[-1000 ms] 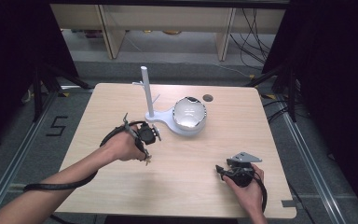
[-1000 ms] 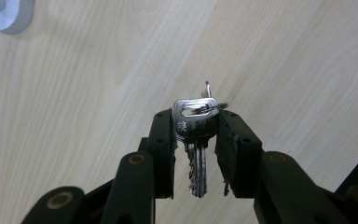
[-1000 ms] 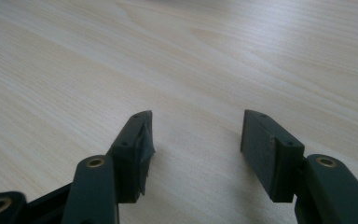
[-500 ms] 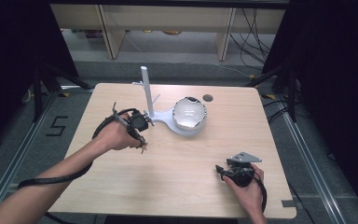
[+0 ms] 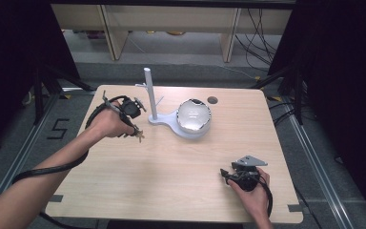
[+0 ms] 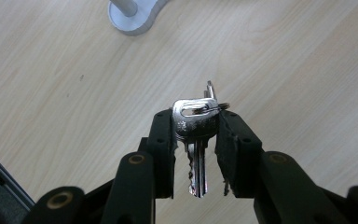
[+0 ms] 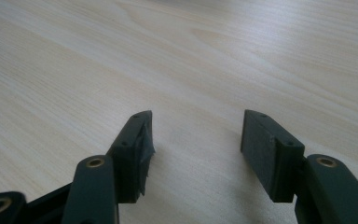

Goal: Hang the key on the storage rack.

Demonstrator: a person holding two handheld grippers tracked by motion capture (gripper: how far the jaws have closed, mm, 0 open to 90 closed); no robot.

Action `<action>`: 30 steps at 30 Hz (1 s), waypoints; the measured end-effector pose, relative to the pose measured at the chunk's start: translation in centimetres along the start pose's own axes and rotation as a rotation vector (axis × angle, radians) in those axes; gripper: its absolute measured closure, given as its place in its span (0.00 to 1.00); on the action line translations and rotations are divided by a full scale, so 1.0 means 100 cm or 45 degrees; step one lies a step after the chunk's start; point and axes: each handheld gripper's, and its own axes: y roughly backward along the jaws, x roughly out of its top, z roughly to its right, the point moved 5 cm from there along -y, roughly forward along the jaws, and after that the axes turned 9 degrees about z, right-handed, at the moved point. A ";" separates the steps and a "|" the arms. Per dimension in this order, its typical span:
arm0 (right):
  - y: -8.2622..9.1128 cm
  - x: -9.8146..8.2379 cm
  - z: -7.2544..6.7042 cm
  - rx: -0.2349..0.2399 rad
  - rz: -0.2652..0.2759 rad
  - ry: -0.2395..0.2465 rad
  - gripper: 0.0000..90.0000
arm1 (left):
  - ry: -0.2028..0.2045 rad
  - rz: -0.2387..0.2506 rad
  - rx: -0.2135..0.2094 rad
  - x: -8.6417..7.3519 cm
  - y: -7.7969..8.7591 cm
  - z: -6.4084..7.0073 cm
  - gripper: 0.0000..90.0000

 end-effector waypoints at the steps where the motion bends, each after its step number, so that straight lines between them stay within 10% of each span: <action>1: 0.000 0.000 0.000 0.000 0.000 0.000 0.49 | 0.000 0.000 0.000 0.000 0.000 0.000 0.75; 30: 0.000 0.000 -0.001 -0.004 0.002 -0.003 0.49 | 0.122 0.074 0.110 0.021 0.010 -0.059 0.75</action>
